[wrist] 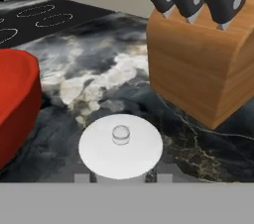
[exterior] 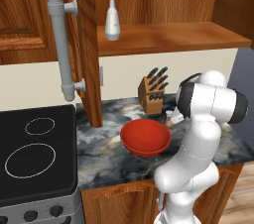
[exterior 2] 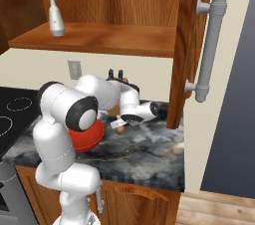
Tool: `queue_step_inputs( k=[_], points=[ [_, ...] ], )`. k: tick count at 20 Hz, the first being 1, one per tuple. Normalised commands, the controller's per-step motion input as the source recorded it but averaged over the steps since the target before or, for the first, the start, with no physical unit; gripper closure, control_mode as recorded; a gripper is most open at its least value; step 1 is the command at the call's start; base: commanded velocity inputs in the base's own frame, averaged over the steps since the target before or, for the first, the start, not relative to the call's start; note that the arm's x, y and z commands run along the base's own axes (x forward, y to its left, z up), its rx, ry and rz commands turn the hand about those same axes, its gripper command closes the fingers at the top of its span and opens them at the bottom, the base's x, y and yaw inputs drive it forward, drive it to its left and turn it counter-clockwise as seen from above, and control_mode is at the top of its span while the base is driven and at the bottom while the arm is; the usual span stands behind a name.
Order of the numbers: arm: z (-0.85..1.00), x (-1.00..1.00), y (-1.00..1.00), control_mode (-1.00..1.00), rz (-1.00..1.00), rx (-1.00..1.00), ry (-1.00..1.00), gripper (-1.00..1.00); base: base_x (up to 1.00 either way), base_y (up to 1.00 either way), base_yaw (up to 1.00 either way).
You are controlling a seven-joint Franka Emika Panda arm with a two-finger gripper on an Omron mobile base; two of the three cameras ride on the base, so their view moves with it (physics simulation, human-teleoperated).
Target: Retrieve the bottle and the shaker from the cabinet and place them next to the mixing bowl on the counter. Then add garlic from the fridge to the mixing bowl.
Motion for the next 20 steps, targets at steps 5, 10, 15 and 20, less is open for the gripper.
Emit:
queue_step_inputs(
  k=[5, 10, 15, 20],
  points=[
    [-0.07, -0.22, 0.0, -1.0, 0.01, 0.02, -0.1, -1.0, 0.0, 0.0, 0.0],
    [0.0, -0.19, 0.0, -1.0, 0.0, 0.0, -0.09, -1.0, 0.0, 0.0, 0.0],
    [0.07, -0.05, -0.06, -1.0, 0.0, 0.0, -0.03, -1.0, 0.0, 0.0, 0.0],
    [0.19, 0.0, -0.17, -1.0, 0.0, 0.0, -0.05, -1.0, 0.0, 0.0, 0.0]
  ],
)
